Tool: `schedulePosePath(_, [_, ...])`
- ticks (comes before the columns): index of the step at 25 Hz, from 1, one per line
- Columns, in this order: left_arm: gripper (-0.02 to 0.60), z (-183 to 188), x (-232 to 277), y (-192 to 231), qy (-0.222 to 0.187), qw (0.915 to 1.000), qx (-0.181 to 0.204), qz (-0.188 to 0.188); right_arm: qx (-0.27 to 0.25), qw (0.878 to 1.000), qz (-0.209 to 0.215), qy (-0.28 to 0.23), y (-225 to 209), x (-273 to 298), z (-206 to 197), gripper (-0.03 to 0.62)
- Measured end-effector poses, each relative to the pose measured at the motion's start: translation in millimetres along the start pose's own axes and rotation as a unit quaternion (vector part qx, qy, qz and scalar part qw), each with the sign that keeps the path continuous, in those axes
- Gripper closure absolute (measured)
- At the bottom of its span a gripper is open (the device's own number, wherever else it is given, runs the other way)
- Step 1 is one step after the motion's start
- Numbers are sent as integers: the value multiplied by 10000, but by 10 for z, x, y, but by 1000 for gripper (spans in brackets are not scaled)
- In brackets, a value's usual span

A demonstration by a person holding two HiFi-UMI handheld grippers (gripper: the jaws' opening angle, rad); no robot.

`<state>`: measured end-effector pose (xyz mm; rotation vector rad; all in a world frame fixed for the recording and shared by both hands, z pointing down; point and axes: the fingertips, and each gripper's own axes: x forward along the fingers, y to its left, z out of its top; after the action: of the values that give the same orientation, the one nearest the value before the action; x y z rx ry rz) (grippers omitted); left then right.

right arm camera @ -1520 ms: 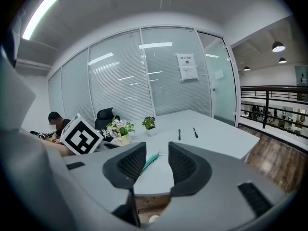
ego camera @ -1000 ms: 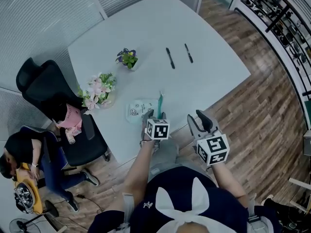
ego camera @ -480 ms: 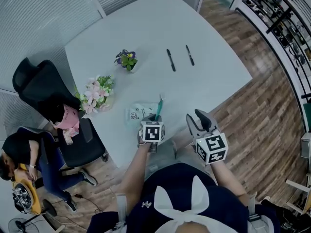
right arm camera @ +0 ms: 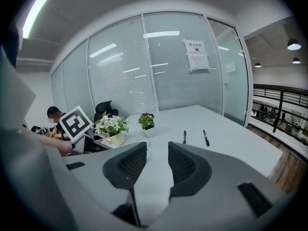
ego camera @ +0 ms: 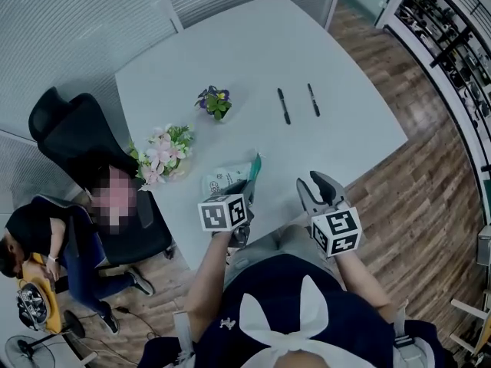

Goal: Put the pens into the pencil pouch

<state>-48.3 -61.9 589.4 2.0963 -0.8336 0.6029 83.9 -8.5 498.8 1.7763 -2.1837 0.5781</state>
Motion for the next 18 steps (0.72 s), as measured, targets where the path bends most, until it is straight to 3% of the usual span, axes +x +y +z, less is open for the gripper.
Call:
schedulePosePath(8, [525, 525, -391, -93, -749, 9935, -526, -676, -56, 9998, 149, -69, 47, 270, 169, 467])
schedulePosePath(18, [526, 652, -374, 178, -871, 9884, -1027, -702, -104, 9985, 546, 7, 193, 658, 334, 465])
